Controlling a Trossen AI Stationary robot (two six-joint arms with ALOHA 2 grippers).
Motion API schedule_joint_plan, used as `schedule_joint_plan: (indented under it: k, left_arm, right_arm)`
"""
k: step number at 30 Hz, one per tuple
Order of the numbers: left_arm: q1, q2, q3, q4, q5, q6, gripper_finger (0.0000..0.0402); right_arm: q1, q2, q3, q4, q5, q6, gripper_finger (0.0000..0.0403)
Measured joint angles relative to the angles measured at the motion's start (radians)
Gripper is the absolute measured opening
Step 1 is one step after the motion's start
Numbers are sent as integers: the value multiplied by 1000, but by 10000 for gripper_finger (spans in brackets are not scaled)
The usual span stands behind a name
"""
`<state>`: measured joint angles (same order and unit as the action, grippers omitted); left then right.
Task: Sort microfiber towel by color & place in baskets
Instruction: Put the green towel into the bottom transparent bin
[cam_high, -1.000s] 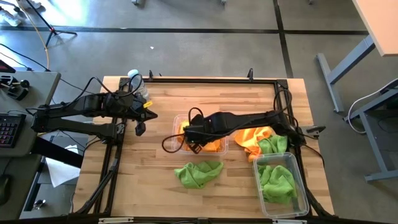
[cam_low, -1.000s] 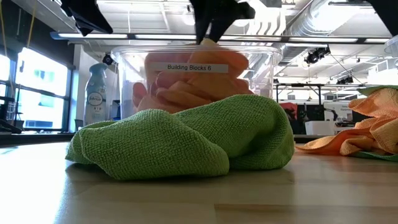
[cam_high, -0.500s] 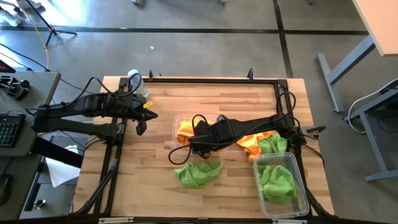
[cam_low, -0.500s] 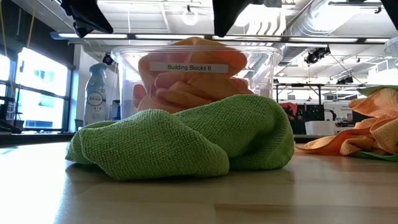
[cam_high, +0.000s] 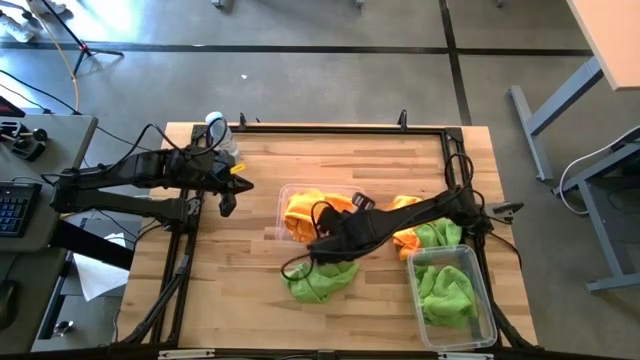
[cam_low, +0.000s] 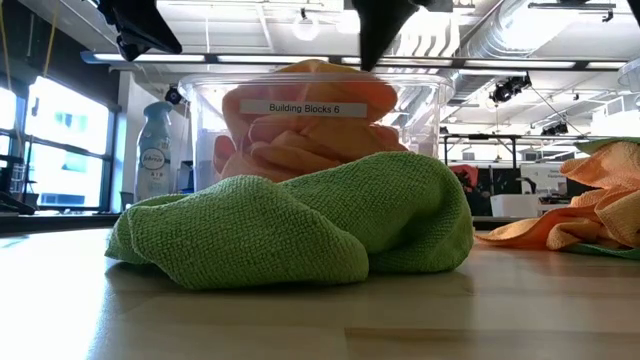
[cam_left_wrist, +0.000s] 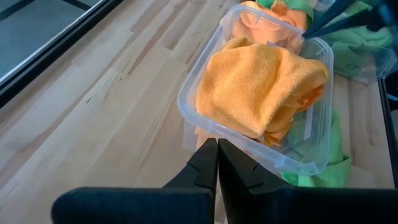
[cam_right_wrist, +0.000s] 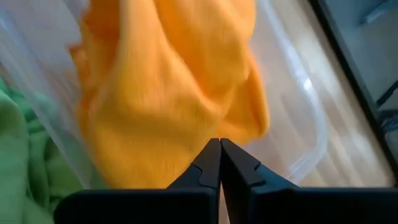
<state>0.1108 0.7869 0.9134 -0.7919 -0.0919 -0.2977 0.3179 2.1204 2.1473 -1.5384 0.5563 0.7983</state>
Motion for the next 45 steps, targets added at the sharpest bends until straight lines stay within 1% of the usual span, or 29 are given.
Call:
schedule_joint_plan:
  k: [3, 6, 9, 14, 17, 20, 22, 24, 27, 30, 33, 35, 39, 45]
  left_arm:
    - [0, 0, 0, 0, 0, -6, 0]
    - [0, 0, 0, 0, -1, -7, 0]
    - [0, 0, 0, 0, -1, -6, 0]
    - [0, 0, 0, 4, -10, -6, 0]
    - [0, 0, 0, 4, -21, -6, 0]
    - [0, 0, 0, 4, -22, -14, 0]
    - [0, 0, 0, 4, -23, -15, 0]
    - [0, 2, 0, 5, -23, -18, 0]
    - [0, 12, 0, 27, -23, -54, 0]
    - [-19, 34, 0, 86, -22, -88, 0]
    - [-94, 82, 0, 159, -26, -119, 0]
    - [-154, 124, 1, 187, -70, -145, 0]
    - [-279, 235, 35, 189, -181, -219, 0]
    - [-447, 396, 144, 185, -297, -283, 0]
  right_arm:
    - [17, -71, -153, 59, -10, 56, 0]
    - [37, -179, -312, 139, -11, 127, 0]
    - [58, -318, -475, 239, -5, 198, 0]
    - [85, -577, -736, 398, 47, 266, 0]
    - [88, -717, -849, 395, 52, 317, 0]
    - [88, -830, -932, 396, 25, 405, 0]
    - [88, -886, -974, 401, 19, 474, 0]
    - [88, -930, -1006, 401, 19, 497, 0]
    - [88, -972, -1040, 399, 12, 503, 0]
    - [88, -993, -1051, 393, 12, 483, 0]
    - [88, -996, -1051, 382, 12, 458, 0]
    - [88, -996, -1051, 378, 12, 438, 0]
    - [88, -996, -1051, 369, 12, 424, 0]
    - [88, -996, -1051, 341, 11, 424, 0]
